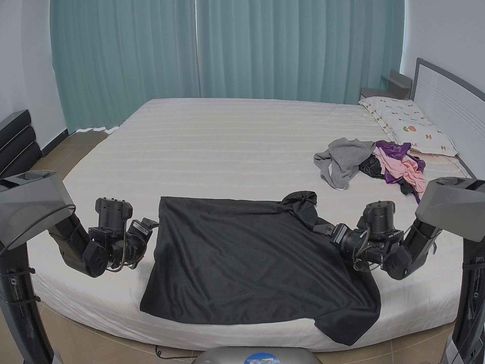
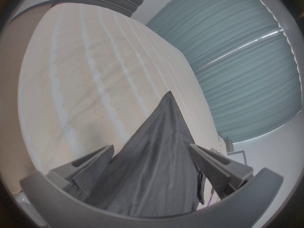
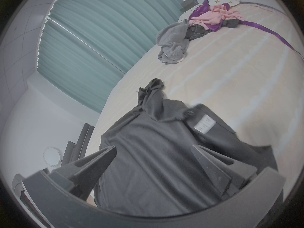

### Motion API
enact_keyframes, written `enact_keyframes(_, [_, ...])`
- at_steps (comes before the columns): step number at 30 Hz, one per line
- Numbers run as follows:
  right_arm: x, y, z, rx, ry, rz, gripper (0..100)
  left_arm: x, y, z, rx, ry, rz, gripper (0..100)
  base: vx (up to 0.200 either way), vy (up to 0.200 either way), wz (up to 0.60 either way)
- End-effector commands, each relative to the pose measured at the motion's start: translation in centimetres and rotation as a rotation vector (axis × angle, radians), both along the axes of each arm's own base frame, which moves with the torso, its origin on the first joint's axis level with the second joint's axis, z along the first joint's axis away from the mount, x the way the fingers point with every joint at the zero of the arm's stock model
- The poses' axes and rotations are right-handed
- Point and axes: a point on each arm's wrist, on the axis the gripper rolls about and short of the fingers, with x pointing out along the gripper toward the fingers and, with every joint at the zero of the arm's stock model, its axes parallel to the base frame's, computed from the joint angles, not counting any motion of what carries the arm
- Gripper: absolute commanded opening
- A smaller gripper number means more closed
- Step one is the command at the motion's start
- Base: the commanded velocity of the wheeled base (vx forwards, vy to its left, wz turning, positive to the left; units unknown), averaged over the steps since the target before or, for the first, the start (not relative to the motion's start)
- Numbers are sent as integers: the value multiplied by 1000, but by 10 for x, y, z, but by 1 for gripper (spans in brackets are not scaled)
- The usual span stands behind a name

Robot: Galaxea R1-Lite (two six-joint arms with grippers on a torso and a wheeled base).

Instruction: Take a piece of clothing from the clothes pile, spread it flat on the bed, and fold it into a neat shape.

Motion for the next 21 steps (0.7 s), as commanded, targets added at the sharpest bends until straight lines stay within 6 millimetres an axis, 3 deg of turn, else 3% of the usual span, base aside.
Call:
enact_keyframes(1, [44,34,8,-4,7,-15,100,-13,-1,-4,-56,-7,18,100,0,0,0])
enact_keyframes(7, [45,27,0,-4,38,-38,100,-8,-3,-16,-56,-51,9,100,0,0,0])
enact_keyframes(14, [47,23,-3,-34,65,-86,100,-17,-5,-22,-45,-77,10,100,0,0,0])
enact_keyframes(20, [60,12,-4,-5,53,-159,100,-21,-6,-26,-44,-124,-3,100,0,0,0])
enact_keyframes(21, [70,3,-3,43,52,-212,100,-23,-8,-27,-40,-139,-12,100,0,0,0])
